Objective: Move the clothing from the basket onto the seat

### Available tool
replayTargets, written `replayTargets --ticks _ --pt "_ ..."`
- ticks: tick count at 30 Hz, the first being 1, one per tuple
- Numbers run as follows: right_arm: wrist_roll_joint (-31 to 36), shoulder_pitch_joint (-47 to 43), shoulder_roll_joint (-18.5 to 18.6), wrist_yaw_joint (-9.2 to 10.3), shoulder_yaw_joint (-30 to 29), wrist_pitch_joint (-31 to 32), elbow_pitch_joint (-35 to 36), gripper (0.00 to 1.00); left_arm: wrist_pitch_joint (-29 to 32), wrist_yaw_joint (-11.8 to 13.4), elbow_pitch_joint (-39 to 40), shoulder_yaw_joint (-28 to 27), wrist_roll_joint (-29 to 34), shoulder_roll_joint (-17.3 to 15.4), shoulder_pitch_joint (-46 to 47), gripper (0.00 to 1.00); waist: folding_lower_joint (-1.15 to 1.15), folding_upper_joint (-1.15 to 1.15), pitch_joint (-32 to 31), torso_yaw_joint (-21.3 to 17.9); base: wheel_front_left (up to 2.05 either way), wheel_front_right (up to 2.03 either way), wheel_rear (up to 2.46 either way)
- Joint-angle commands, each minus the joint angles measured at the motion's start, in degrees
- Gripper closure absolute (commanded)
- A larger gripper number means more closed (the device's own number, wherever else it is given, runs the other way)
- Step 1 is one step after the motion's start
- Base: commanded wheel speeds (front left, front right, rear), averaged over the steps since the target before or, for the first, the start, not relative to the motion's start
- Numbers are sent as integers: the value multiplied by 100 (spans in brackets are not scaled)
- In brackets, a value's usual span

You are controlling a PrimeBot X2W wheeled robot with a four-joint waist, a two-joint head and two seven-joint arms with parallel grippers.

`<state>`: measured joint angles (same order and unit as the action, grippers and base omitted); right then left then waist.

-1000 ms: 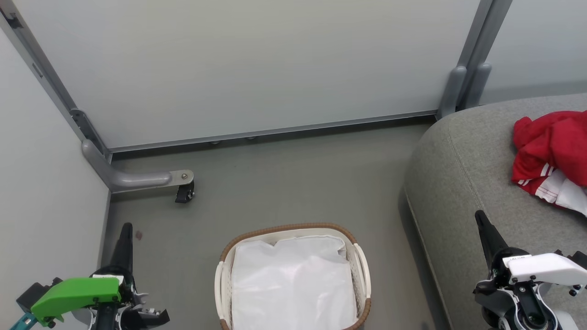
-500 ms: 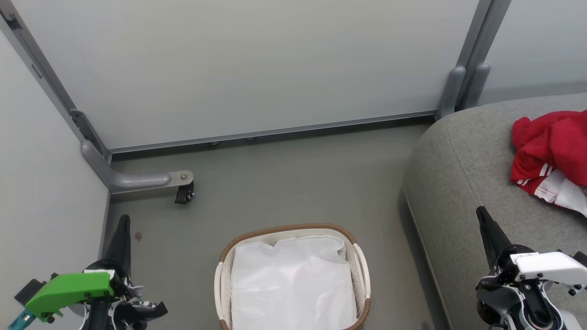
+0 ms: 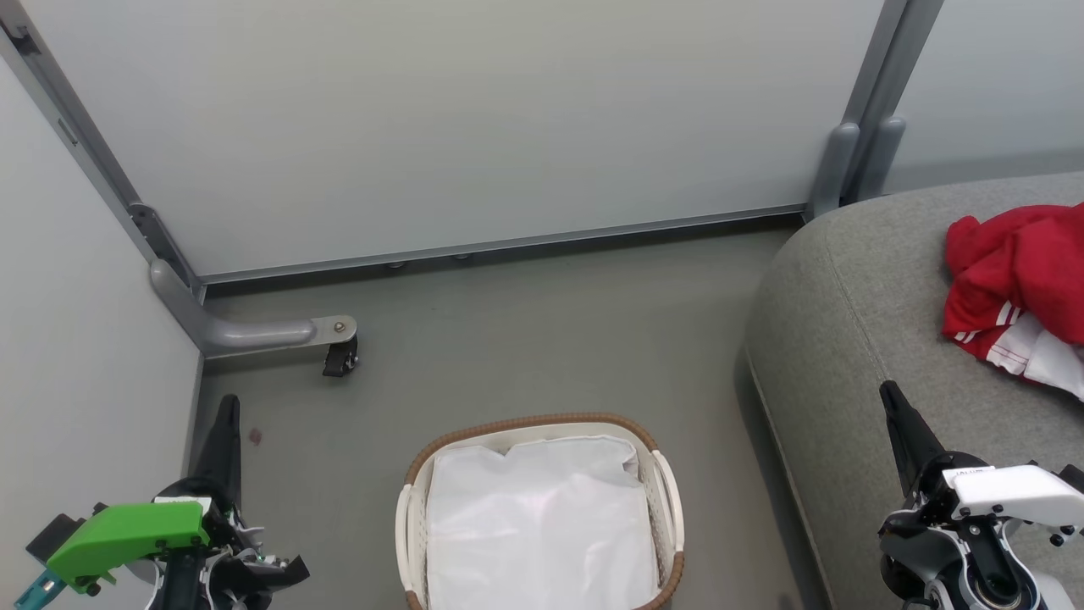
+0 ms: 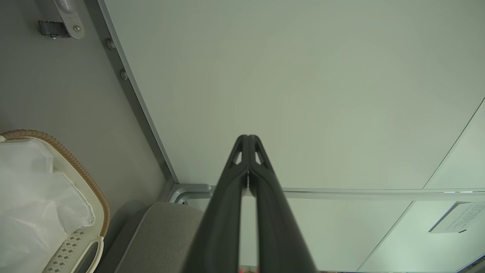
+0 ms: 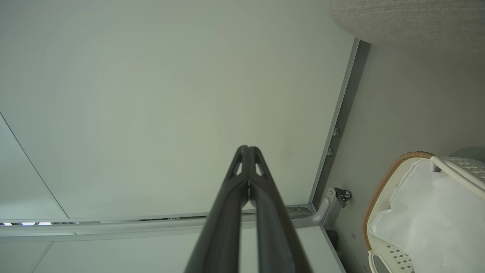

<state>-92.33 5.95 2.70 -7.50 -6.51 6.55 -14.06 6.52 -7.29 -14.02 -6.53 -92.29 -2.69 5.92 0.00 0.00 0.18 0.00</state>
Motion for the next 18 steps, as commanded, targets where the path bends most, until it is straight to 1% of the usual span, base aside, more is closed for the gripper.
replayTargets --ticks 1,18 --pt "-17 47 34 2 -13 18 18 100 25 -37 8 -13 -22 -35 64 100 0 0 0 0 0 0 0" --pt "-17 47 34 2 -12 17 18 100 24 -36 9 -12 -21 -35 64 100 0 0 0 0 0 0 0"
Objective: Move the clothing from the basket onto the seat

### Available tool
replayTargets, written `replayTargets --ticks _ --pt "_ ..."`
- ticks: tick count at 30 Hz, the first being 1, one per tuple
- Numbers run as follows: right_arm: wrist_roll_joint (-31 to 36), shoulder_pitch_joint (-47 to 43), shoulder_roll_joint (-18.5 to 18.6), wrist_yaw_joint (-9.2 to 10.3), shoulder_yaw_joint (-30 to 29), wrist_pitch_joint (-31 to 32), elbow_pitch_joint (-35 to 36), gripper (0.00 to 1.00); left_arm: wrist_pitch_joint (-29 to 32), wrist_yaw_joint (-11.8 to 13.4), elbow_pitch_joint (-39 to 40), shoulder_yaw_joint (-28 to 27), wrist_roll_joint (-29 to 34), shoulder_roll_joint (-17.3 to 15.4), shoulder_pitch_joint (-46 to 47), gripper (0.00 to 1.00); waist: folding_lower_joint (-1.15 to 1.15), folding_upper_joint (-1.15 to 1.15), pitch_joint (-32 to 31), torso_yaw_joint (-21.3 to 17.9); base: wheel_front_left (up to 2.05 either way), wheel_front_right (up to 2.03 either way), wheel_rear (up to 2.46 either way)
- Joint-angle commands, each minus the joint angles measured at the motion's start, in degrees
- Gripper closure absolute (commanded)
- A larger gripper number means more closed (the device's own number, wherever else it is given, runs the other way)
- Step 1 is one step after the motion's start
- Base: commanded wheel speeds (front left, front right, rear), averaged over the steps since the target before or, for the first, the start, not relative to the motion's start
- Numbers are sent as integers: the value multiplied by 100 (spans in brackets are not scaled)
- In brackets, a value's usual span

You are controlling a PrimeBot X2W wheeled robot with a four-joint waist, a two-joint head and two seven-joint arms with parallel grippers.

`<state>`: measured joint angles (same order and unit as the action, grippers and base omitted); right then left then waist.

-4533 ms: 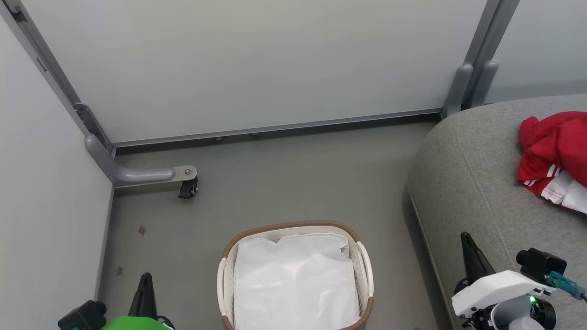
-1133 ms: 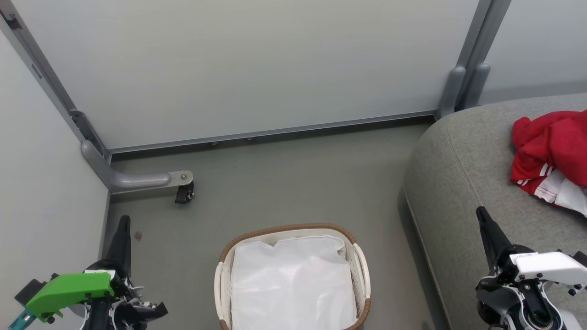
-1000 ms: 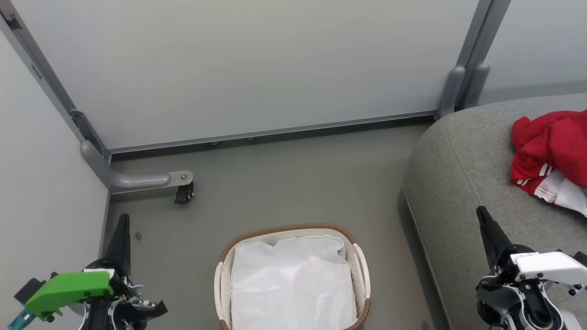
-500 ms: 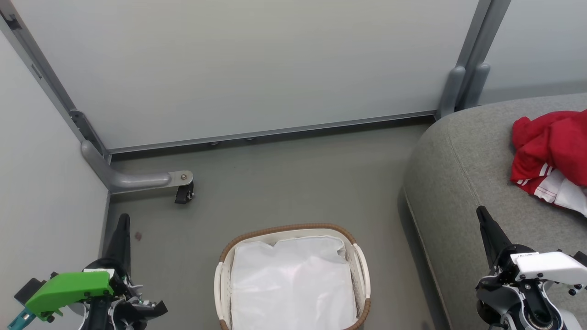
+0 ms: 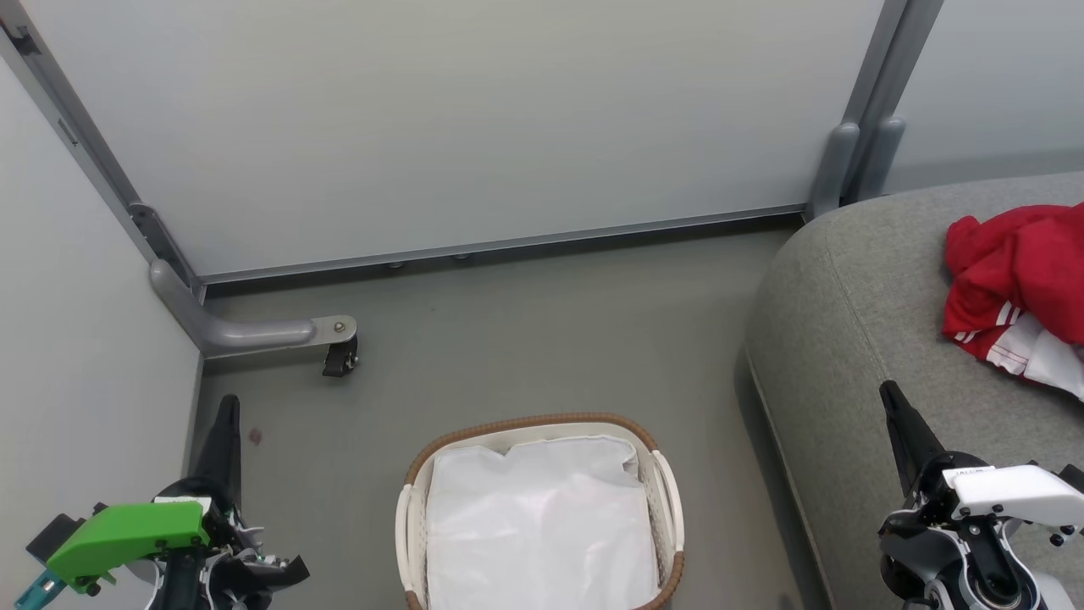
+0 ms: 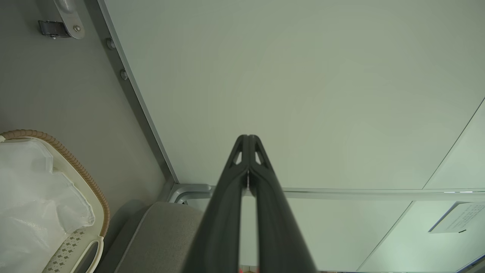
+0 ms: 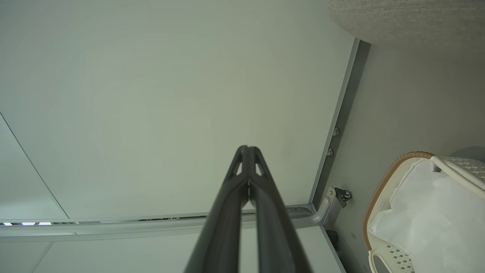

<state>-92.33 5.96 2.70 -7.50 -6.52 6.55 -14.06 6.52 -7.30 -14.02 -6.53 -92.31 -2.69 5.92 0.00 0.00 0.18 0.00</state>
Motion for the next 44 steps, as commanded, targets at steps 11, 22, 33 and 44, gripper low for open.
replayTargets --ticks 11,22,33,44 --pt "-18 46 34 2 -11 17 18 100 24 -35 9 -12 -19 -35 64 100 0 0 0 0 0 0 0" --pt "-18 46 34 2 -10 17 18 100 24 -35 9 -11 -19 -35 64 100 0 0 0 0 0 0 0" --pt "-18 46 34 2 -10 17 18 100 23 -35 10 -12 -19 -36 64 100 0 0 0 0 0 0 0" --pt "-18 46 34 2 -10 16 17 100 23 -35 9 -11 -20 -36 64 100 0 0 0 0 0 0 0"
